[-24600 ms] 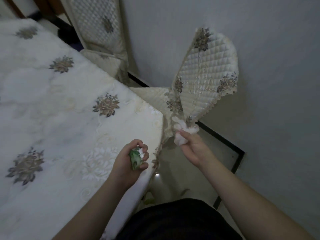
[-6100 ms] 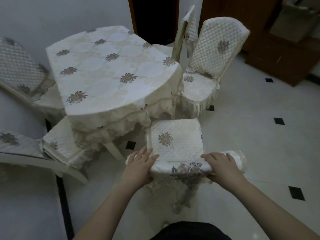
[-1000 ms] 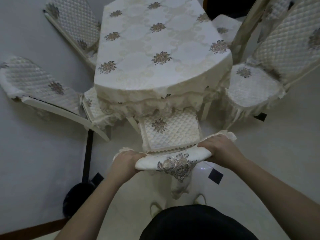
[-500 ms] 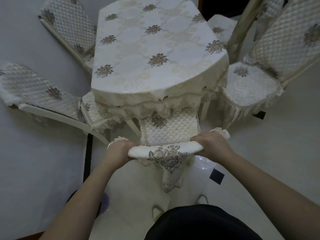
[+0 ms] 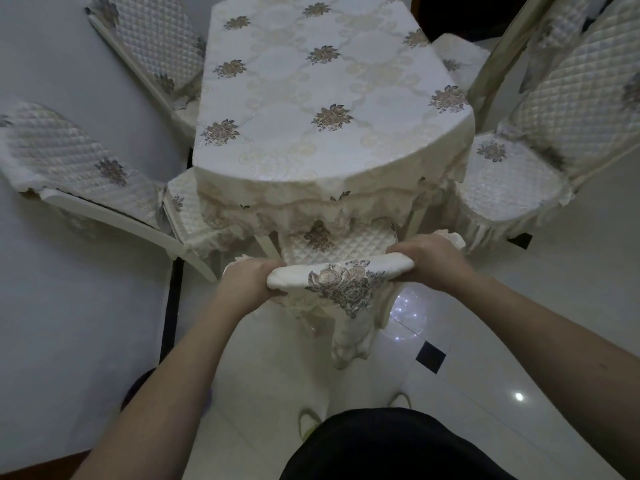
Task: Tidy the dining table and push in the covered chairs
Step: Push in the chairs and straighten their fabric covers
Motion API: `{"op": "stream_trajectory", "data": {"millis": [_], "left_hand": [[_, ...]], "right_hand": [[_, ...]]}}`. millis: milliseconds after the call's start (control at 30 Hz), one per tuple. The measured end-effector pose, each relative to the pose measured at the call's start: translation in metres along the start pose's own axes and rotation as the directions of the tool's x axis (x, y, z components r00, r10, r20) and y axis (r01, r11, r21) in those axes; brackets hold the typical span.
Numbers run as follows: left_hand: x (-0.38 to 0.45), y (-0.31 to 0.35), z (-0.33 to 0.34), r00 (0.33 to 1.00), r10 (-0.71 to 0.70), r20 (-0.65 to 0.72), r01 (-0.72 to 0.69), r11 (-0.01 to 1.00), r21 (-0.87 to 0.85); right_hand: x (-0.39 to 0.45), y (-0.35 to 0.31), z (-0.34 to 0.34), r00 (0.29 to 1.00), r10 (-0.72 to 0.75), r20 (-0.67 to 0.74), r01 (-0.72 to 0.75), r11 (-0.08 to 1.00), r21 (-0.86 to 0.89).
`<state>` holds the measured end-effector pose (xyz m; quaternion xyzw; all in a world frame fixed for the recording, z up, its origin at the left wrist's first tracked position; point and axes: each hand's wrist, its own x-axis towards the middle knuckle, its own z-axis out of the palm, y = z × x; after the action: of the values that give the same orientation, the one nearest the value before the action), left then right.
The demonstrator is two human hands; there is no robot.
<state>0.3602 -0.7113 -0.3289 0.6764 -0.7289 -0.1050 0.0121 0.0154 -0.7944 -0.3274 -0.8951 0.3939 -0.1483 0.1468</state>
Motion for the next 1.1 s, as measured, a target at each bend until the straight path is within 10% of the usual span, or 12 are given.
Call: {"op": "stream_trajectory", "data": {"millis": [1100], "left_hand": [[0.019, 0.022, 0.009, 0.993, -0.120, 0.022, 0.121, 0.992, -0.042]], "right_hand": [[0.026, 0.041, 0.011, 0.995, -0.002, 0.102, 0.011, 0.996, -0.085]]}}
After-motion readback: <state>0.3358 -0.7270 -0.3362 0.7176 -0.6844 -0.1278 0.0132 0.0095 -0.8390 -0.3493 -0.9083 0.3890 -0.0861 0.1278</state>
